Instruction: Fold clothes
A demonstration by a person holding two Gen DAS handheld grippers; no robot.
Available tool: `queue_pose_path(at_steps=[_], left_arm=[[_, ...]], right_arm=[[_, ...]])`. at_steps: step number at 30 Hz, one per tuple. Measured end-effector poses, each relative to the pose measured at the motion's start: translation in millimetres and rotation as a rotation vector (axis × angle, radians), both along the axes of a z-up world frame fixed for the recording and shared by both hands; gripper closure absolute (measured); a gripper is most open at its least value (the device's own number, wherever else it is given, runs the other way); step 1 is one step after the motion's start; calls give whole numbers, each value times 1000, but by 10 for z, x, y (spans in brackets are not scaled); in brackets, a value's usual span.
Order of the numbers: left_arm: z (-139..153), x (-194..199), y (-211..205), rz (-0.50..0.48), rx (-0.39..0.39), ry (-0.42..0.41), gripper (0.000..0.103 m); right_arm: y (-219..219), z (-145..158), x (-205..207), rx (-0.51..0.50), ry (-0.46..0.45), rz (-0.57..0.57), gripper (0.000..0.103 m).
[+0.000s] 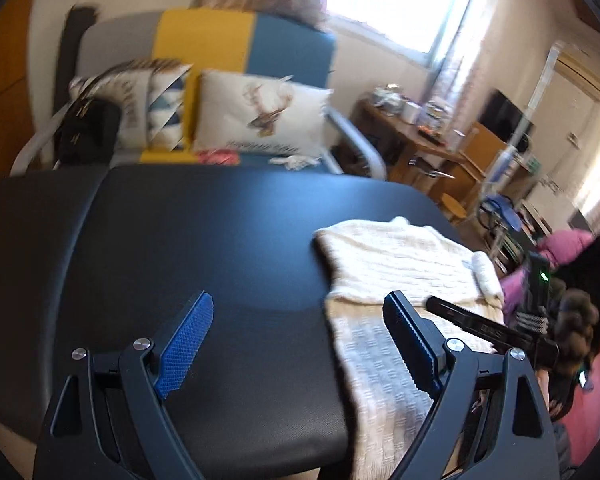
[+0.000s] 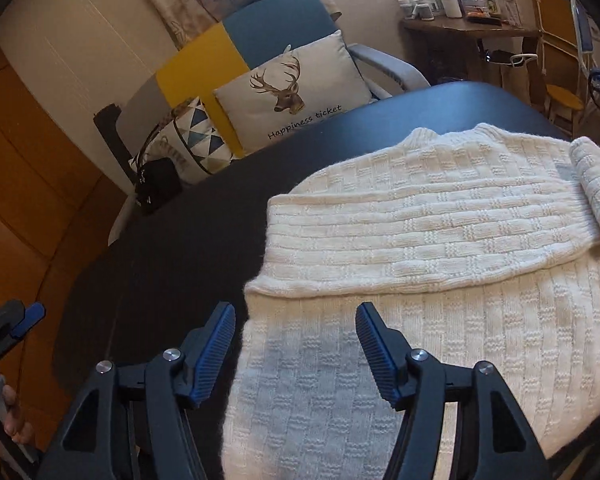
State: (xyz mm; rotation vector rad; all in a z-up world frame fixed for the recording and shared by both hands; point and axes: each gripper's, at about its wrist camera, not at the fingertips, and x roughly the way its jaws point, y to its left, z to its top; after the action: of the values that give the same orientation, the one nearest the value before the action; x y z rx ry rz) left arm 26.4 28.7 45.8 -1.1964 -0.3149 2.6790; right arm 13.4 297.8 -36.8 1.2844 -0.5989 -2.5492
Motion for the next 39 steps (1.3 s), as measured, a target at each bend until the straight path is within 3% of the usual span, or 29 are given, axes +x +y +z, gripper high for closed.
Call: queue_pose_path(at_steps=[5,8,10,12,15,16,18,19,21,24,27,32,36,39], left_arm=[[46,14,-240,123,-103,71,13],[276,119,-261,173,-235,209,13],[450,188,-288,170,-262,280,14],[620,273,-363,185,-231,333,14],[783,419,-604,230,-70,400,13],[801,436,-704,245,1,396,13],[715,333,-916,242,159,286,13],[635,255,-995,246,189,220,13],[511,217,-1093,275,191,172,13],[408,289,-1201,334,137,151,13],[447,432,-1182,312,25,217,13],[534,514,-1246,272,17,215,13],[608,544,-1279,277,28,251,13],[724,558,-1164,271,-51,336,13]], right_arm=[[349,-173,70,-56,-32,-91,39],[521,-248,147,-44,-50,-135,39],[610,-271,202,-40,-47,-157,39],[680,-296,232,-57,-37,-174,39],[750,-316,221,-74,-20,-186,39],[767,-314,214,-77,-18,-191,39],[808,-315,197,-94,-10,-203,39],[847,-325,189,-123,-6,-212,39],[969,-351,186,-202,10,-257,39],[1211,-401,177,-221,9,-375,39],[1494,-549,160,-267,1,-495,39],[1780,-872,67,-358,-47,-623,39],[1787,-914,-110,-382,-4,-611,45],[1715,-890,-345,-422,26,-568,50]])
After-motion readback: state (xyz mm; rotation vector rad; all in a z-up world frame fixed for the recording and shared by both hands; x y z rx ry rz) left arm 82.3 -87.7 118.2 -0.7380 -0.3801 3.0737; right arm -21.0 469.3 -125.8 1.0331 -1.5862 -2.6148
